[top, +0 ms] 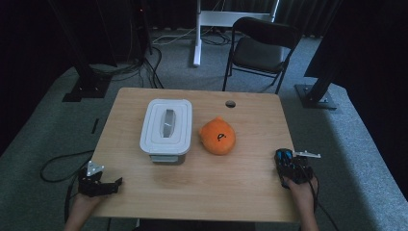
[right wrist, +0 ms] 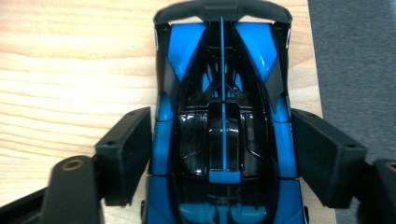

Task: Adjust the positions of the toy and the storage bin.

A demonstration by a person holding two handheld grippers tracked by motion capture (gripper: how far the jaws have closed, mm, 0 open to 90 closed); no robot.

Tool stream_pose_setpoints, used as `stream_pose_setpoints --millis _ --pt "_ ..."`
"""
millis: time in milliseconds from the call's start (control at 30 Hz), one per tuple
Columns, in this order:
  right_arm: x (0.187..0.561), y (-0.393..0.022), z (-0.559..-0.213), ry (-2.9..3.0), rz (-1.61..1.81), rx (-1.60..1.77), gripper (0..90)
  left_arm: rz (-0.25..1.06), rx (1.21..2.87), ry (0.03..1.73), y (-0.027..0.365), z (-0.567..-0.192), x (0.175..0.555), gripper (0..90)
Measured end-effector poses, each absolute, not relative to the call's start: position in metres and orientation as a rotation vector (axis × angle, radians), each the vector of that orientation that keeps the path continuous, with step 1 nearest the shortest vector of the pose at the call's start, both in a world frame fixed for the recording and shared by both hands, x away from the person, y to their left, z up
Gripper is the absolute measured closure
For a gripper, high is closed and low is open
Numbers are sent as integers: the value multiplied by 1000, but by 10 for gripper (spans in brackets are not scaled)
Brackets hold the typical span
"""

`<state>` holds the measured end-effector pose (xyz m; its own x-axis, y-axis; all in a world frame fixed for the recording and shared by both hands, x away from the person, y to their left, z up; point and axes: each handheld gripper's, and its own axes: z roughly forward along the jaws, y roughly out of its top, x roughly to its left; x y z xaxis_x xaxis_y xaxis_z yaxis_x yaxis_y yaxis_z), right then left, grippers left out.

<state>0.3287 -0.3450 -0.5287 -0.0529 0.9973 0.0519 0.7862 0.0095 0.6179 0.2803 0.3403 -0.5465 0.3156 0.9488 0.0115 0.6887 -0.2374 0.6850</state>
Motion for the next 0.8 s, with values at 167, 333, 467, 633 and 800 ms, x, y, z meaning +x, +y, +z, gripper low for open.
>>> stream_pose_setpoints --millis 167,333,467,633,800 --pt "327 -346 -521 1879 758 1809 148 586 2008 1442 340 -547 280 4" --pt "327 -345 -511 1904 829 1786 111 586 2008 1442 340 -547 280 4" --pt "327 -342 -504 1935 870 1720 121 586 2008 1442 340 -547 280 4" --pt "328 -336 -495 1944 981 1620 128 586 2008 1442 340 -547 280 4" --pt "331 -325 -488 1983 995 1565 134 586 2008 1442 340 -547 280 4"
